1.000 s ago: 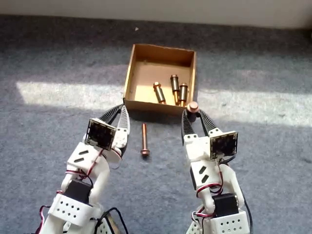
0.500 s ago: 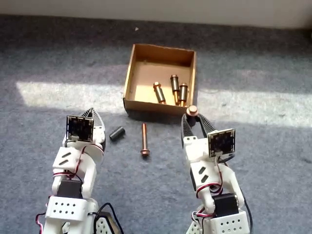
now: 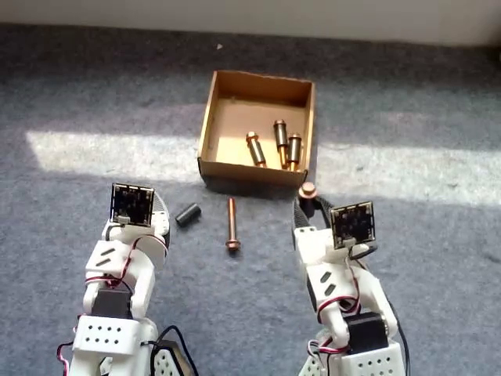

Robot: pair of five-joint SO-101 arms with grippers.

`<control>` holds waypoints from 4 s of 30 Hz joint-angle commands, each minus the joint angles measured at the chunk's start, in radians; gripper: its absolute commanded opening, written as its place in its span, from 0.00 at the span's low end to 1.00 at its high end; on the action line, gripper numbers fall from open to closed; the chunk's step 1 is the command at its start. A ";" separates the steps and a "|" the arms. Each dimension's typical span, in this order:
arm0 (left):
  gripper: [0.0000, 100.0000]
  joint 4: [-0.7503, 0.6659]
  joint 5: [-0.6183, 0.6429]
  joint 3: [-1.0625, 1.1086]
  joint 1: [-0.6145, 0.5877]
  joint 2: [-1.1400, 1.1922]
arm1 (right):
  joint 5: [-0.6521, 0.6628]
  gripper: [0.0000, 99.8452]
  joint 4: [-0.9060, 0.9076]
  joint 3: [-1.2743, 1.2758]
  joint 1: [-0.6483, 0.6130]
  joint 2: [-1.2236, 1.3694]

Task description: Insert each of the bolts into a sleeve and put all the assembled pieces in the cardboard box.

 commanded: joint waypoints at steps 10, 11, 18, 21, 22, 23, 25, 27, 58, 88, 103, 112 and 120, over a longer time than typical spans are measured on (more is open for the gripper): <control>0.01 0.003 -0.018 0.033 -0.008 -0.004 | -0.002 0.01 -0.280 -0.338 -0.087 0.498; 0.01 0.003 -0.018 0.033 -0.008 -0.004 | -0.002 0.01 -0.343 -0.357 -0.087 0.561; 0.01 0.005 -0.018 0.033 -0.010 -0.004 | -0.002 0.01 -0.705 -0.481 -0.084 1.007; 0.01 0.005 -0.018 0.033 -0.010 -0.004 | -0.003 0.01 -0.837 -0.538 -0.070 1.188; 0.01 0.005 -0.018 0.033 -0.010 -0.004 | -0.003 0.01 -0.878 -0.556 -0.065 1.250; 0.01 0.005 -0.018 0.033 -0.010 -0.004 | -0.003 0.01 -0.918 -0.576 -0.059 1.307; 0.01 0.005 -0.018 0.033 -0.010 -0.004 | -0.005 0.01 -0.984 -0.613 -0.036 1.417; 0.01 0.005 -0.018 0.033 -0.010 -0.004 | -0.009 0.01 -1.033 -0.647 -0.019 1.521; 0.01 0.037 -0.020 0.033 -0.005 -0.012 | -0.005 0.13 -0.845 -0.900 0.004 2.005; 0.01 -0.091 -0.014 0.030 -0.240 -0.013 | -0.233 0.17 -0.073 -0.852 -0.156 1.426; 0.01 -0.091 -0.014 0.024 -0.271 -0.013 | -0.506 0.17 0.071 -1.059 -0.550 1.721; 0.01 -0.091 -0.017 0.028 -0.272 -0.013 | -0.769 0.17 0.173 -1.445 -0.593 2.064; 0.01 -0.091 -0.015 0.027 -0.272 -0.013 | -0.775 0.17 0.168 -1.489 -0.575 2.153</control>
